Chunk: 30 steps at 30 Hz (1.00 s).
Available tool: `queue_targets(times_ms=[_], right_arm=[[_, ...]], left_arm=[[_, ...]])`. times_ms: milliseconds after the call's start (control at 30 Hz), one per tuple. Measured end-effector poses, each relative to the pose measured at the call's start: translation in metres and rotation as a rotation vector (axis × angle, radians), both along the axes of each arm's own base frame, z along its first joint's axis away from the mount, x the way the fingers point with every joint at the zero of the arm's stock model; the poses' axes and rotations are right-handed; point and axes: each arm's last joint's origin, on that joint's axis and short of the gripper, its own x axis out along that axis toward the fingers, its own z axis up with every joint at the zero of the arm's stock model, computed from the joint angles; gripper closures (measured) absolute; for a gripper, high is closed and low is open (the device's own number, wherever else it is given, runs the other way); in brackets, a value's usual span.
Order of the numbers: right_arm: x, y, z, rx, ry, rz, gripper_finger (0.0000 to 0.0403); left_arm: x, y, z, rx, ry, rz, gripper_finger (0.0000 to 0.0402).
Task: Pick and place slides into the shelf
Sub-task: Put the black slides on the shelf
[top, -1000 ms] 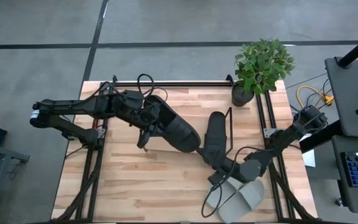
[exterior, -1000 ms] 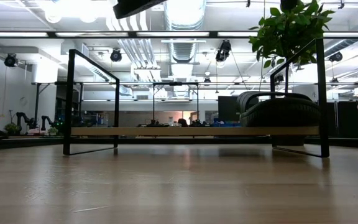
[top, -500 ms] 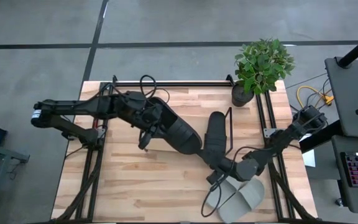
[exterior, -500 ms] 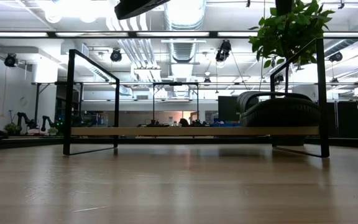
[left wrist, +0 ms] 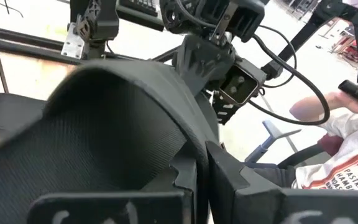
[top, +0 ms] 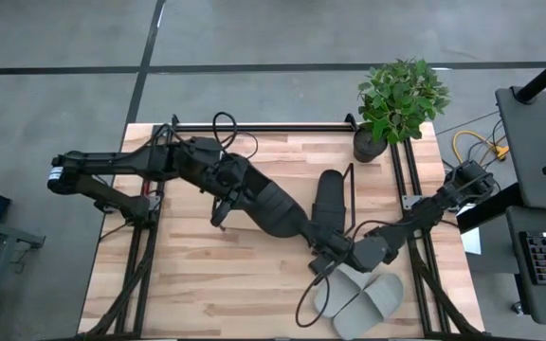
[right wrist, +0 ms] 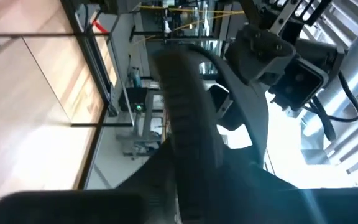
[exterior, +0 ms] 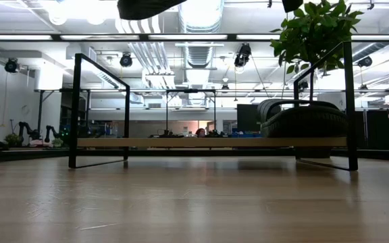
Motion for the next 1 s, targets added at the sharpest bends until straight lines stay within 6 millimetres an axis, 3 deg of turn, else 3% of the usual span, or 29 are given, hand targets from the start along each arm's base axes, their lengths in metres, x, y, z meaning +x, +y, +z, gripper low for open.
queue_targets(times_ms=[33, 233, 567, 767, 1000], right_arm=[[0.0, 0.0, 0.0, 0.009, -0.001, 0.002, 0.0362], [0.001, -0.001, 0.0, 0.067, -0.031, -0.009, 0.0363], [-0.001, -0.003, 0.0, 0.117, -0.065, -0.133, 0.0363], [-0.003, -0.006, 0.0, 0.139, -0.089, -0.219, 0.0363], [-0.004, -0.007, 0.0, 0.207, -0.143, -0.264, 0.0363]], left_arm=[[-0.001, 0.0, 0.001, 0.0, -0.003, 0.0, 0.0402], [-0.001, 0.001, 0.004, 0.013, -0.036, 0.016, 0.0387], [-0.006, 0.004, 0.007, 0.21, -0.089, 0.087, 0.0297], [-0.027, 0.008, 0.023, 0.318, -0.155, 0.205, 0.0256], [-0.06, 0.01, 0.042, 0.333, -0.235, 0.301, 0.0251]])
